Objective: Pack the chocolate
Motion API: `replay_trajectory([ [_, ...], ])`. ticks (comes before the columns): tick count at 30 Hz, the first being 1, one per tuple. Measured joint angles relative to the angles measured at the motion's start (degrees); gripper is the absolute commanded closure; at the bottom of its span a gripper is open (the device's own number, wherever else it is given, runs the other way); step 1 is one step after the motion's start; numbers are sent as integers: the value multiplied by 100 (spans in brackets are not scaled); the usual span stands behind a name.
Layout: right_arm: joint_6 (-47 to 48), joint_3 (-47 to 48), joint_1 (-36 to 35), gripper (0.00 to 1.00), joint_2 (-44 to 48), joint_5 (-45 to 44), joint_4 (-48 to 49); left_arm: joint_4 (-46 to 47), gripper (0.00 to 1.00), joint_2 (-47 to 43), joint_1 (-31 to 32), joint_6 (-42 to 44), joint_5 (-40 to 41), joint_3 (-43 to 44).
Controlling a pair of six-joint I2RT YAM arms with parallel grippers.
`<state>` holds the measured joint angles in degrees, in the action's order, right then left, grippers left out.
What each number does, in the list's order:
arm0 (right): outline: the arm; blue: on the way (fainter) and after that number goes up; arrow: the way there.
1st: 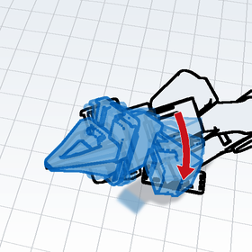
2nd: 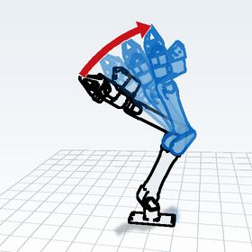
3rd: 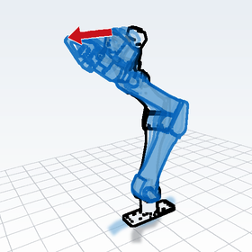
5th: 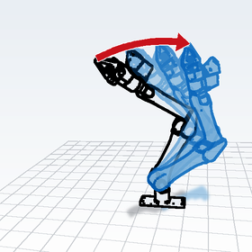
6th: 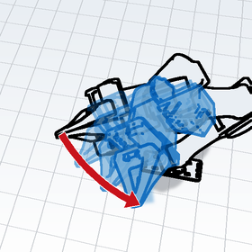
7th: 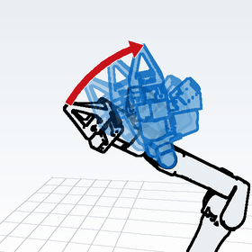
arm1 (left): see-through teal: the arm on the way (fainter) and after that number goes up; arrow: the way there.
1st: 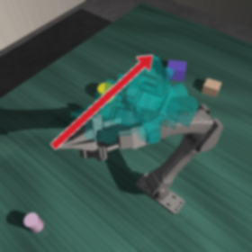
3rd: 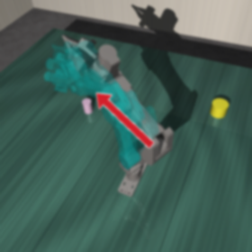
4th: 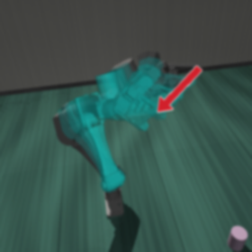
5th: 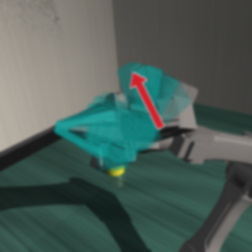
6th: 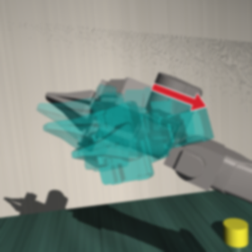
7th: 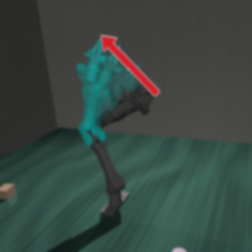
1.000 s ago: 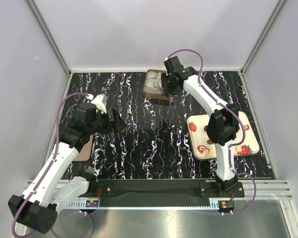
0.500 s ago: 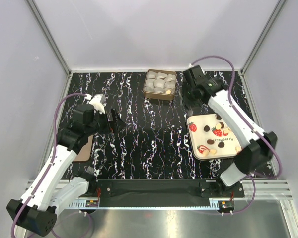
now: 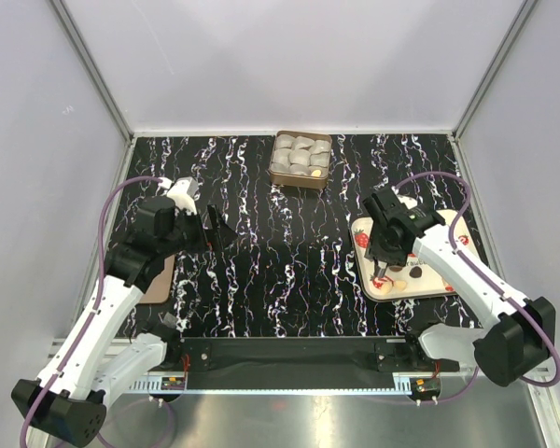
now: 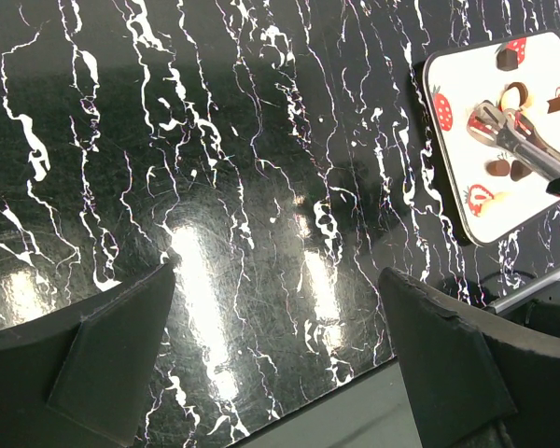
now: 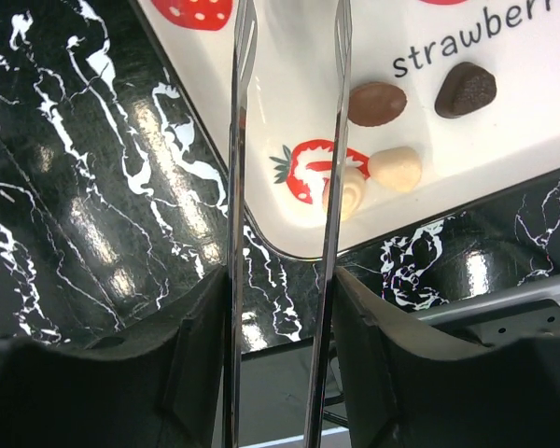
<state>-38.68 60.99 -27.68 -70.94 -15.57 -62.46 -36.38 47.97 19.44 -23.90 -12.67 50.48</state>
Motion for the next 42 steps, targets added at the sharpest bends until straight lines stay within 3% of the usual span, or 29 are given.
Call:
replay_trajectory([
  [42, -273, -1123, 535, 51, 507, 146, 1003, 39, 1, 98, 0, -166, -173, -24],
])
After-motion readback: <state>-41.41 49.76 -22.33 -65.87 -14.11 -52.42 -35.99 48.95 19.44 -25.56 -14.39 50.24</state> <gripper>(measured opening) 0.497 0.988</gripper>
